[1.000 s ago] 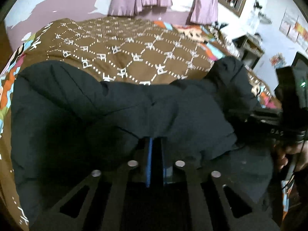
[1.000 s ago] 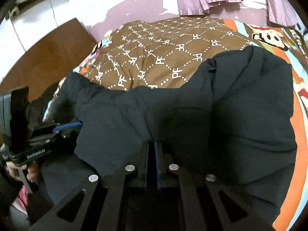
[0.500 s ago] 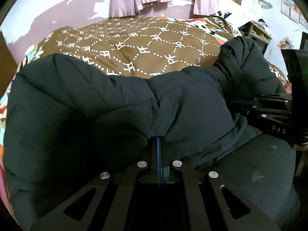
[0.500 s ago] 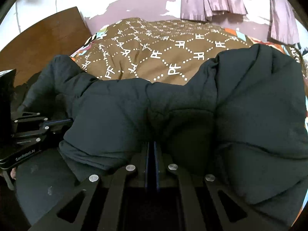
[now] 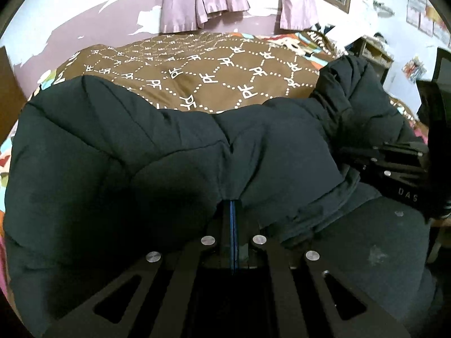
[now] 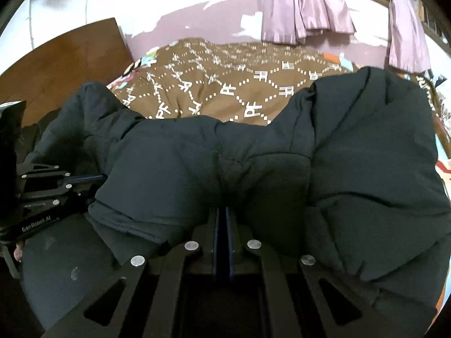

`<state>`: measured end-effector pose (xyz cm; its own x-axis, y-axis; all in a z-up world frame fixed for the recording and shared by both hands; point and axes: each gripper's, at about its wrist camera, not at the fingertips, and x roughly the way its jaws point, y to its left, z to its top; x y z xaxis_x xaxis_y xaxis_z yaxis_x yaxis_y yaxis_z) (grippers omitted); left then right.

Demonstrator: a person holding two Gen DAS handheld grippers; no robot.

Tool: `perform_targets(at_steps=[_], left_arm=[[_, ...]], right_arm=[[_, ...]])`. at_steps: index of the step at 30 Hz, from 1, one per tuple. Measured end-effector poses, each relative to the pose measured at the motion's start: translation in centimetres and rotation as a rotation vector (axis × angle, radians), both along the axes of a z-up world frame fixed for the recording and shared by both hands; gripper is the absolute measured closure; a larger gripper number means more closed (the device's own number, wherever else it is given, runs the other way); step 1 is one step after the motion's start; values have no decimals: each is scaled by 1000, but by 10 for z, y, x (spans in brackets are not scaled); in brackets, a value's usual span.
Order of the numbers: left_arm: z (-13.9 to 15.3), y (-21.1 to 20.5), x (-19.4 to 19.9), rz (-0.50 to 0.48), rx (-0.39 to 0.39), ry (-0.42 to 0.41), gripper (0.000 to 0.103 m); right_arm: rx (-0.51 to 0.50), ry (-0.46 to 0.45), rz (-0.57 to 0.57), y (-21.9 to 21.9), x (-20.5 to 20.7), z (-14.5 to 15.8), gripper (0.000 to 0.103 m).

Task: Fold large clothes
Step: 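Lower the folded hem onto the jacket with both tools, then open both tools, release the folded hem and pull back from the jacket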

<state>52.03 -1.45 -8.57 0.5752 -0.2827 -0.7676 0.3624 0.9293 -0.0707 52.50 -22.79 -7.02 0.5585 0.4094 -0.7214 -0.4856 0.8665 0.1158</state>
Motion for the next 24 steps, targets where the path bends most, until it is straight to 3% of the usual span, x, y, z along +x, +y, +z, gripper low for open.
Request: perform_targets(at_steps=[5,8,11,14,16,19,24], left_arm=[[11,12,-2,12,-90,-3,101],[29,16,-8,6,-142,-50,99],[44,10,-11,-49,-200,-85,98],[47,2,-8,-100,-247,-52,98],[42,-4,-3,-124,-236,-9,97],[21,-18,10,-134,-109,104,97],[10,-25,13,-112,-46,121,97]], right_arm=[[106,2,11,-13,0,6,95],[168,-13,10,-22,-3,15,87],[182,-32,13,-22,-5,24,79],[184,-25,17,-23,-8,23,79],[182,-8,18,-23,-8,22,78],[109,18,31,-16,-6,16,78],[73,60,11,-7,2,5,78]])
